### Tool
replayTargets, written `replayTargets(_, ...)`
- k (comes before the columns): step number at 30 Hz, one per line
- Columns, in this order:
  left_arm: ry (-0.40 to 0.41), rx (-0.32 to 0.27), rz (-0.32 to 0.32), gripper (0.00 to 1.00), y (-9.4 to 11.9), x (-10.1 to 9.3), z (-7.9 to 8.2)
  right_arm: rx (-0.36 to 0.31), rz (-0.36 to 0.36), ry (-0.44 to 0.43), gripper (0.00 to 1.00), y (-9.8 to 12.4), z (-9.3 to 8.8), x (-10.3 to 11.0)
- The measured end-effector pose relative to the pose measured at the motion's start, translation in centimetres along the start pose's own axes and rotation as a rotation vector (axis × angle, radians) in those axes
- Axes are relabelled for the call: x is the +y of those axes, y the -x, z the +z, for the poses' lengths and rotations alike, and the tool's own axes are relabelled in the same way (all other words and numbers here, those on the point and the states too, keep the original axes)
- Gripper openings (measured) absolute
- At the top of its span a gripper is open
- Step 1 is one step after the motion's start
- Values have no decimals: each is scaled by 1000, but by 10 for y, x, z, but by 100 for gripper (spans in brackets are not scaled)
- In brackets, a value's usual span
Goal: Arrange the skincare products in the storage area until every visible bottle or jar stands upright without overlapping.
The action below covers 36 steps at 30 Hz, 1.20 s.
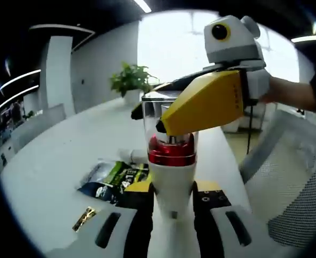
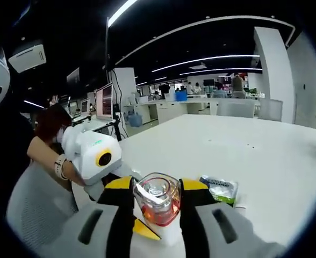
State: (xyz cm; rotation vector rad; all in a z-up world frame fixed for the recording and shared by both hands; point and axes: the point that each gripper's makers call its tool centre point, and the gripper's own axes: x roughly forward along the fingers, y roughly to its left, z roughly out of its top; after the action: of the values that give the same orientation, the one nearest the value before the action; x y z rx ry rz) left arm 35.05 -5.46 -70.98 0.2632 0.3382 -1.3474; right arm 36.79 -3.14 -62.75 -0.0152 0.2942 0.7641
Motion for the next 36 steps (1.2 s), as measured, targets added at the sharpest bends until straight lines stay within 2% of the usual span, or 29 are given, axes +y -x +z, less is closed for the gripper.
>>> replayTargets(5, 5, 0, 5, 25, 0, 0, 0, 16, 6, -24, 32, 0, -1, 0)
replayTargets(7, 13, 17, 24, 29, -1, 2, -3, 23, 2, -30, 32, 0, -1, -1)
replayTargets(9, 21, 23, 15, 31, 0, 2, -5, 28, -1, -38, 33, 0, -2, -1)
replayTargets(14, 30, 15, 43, 34, 11, 8, -1, 26, -1, -36, 35, 0, 0, 0)
replayTargets(16, 40, 12, 51, 36, 15, 11, 0, 16, -29, -4, 38, 1, 4, -4)
replayTargets(20, 35, 18, 75, 40, 24, 16, 1, -4, -26, -29, 43, 2, 12, -5)
replayTargets(26, 67, 6, 145, 45, 46, 27, 4, 3, -37, -18, 53, 6, 15, -3)
replayTargets(31, 101, -30, 186, 50, 64, 34, 12, 4, -50, -14, 64, 9, 15, 2)
replayTargets(36, 136, -59, 224, 60, 81, 38, 21, 29, -63, 5, 74, 9, 15, 7)
